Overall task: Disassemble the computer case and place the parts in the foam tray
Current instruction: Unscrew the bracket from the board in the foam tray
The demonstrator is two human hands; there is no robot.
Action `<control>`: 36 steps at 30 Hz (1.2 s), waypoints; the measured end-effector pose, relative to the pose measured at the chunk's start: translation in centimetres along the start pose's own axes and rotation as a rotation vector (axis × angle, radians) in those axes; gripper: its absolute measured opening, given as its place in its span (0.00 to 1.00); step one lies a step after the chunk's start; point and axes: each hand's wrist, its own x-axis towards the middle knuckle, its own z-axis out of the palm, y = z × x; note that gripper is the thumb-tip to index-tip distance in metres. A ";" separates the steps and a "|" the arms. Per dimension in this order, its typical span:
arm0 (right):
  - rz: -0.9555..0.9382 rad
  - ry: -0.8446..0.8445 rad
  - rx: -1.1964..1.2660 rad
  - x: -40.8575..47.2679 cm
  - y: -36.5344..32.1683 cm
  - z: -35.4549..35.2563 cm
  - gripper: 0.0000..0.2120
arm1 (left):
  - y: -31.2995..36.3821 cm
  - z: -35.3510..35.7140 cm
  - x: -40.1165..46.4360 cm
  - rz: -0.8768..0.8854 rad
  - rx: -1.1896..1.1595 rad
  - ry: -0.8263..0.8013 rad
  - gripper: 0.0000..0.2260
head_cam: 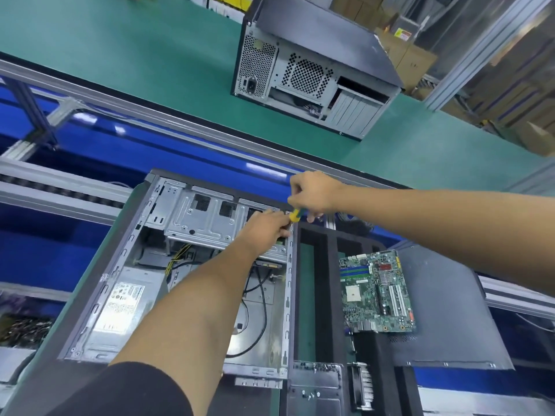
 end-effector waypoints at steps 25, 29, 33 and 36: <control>0.056 -0.130 -0.368 -0.1 -1.9 -1.2 0.11 | 0.5 -0.3 -0.3 -0.026 -0.036 0.017 0.02; -0.131 -0.164 -0.669 0.3 -1.2 -1.7 0.07 | 0.6 -0.4 -0.4 -0.014 -0.041 -0.004 0.04; -0.504 -0.160 -1.041 0.7 -0.3 -2.2 0.04 | 0.4 0.0 -0.3 -0.085 -0.113 -0.003 0.07; -0.846 -0.220 -1.369 0.9 -0.2 -2.1 0.18 | 0.5 0.0 -0.1 -0.111 -0.126 -0.017 0.04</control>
